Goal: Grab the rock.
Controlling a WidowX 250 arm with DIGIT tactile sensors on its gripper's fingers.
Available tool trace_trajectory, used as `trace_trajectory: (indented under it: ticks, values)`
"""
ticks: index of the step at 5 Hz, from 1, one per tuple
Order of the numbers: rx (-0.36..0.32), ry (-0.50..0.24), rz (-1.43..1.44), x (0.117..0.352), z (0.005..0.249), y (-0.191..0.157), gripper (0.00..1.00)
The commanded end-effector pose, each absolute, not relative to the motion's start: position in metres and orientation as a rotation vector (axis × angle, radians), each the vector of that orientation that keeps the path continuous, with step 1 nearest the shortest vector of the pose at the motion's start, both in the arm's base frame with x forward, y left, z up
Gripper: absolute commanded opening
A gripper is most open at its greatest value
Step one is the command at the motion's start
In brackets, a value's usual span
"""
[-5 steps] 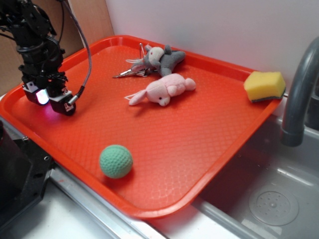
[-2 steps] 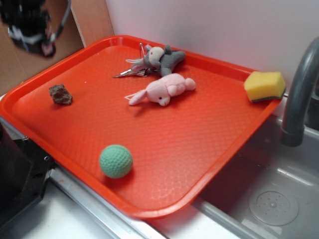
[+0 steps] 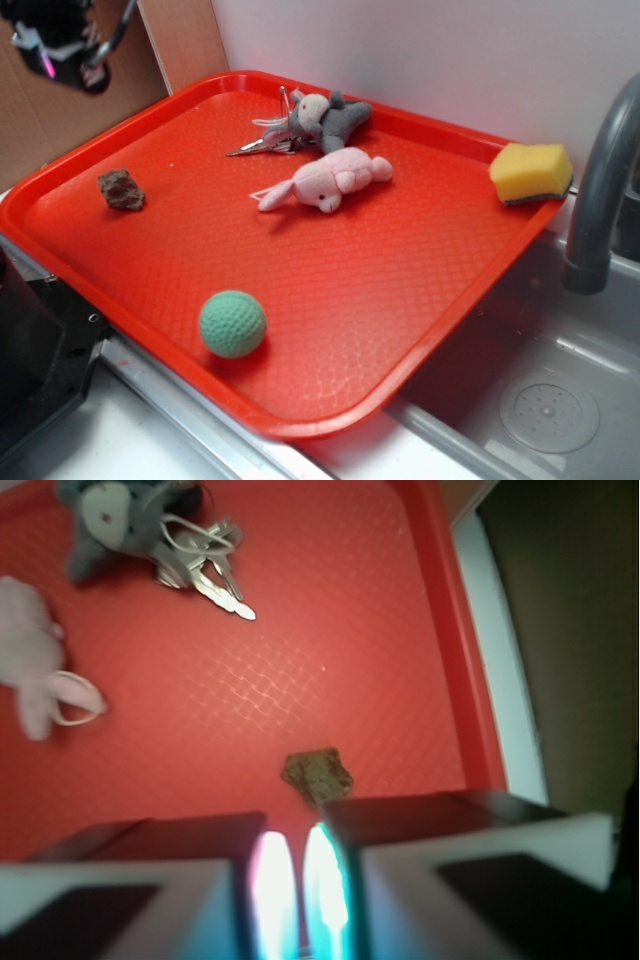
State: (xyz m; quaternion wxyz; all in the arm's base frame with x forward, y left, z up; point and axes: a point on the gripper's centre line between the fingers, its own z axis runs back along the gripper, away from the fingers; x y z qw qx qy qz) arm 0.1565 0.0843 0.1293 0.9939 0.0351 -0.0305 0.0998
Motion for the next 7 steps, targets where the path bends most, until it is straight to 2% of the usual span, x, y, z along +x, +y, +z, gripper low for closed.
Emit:
trace_trajectory:
  ticks: [1,3,4,5,7]
  values:
    - [0.039,-0.127,0.114,0.163,0.085,0.090,1.00]
    - [0.015,-0.088,0.053,0.178,0.038,0.086,1.00]
    - [0.006,-0.027,0.068,0.171,0.027,0.089,1.00]
    - [0.014,0.003,0.107,0.174,0.029,0.090,0.00]
    - [0.111,-0.043,0.086,0.185,0.069,0.078,0.00]
